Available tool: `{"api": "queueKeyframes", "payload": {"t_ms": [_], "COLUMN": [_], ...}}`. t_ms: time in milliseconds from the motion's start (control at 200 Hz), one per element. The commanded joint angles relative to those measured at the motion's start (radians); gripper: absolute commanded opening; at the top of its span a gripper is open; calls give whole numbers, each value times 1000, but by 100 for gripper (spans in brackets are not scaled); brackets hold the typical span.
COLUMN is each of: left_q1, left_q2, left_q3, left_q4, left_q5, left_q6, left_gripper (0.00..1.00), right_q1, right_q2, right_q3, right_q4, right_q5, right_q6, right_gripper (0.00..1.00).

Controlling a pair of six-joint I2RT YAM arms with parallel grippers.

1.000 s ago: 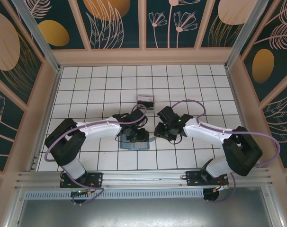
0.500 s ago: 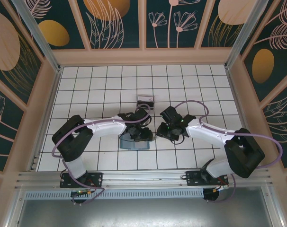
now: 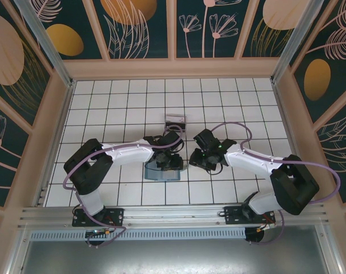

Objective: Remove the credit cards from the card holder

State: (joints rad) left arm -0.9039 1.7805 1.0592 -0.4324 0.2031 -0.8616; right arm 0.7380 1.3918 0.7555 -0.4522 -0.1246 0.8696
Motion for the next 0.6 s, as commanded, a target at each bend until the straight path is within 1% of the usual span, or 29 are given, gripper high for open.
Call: {"api": "queueKeyframes", "payload": {"t_ms": [0,145,235,355,591], "left_q1": [-8,-12,-18,-29,-54], "left_q2": [-2,-8,-7,10,55], "left_q3": [3,14,38,85,150], "left_q4": [-130,-189,-249,-325,-415], "left_q5": [-80,-125,-178,-237,-309], "left_q6": [21,28,32,45,55], "left_gripper": [40,40,40,40,40], "right_q1": [-10,-9,-10,-10,-9], "right_q2": [-1,4,6,11,26], "right_q3": [-8,-5,-4,-2,5], "right_q4": [9,10,11,9,9], "right_q5": [2,0,-1,-3,-6], "right_q6": [-14,-17,-18,-24,-33], "right_gripper": [39,39,39,39,39]}}
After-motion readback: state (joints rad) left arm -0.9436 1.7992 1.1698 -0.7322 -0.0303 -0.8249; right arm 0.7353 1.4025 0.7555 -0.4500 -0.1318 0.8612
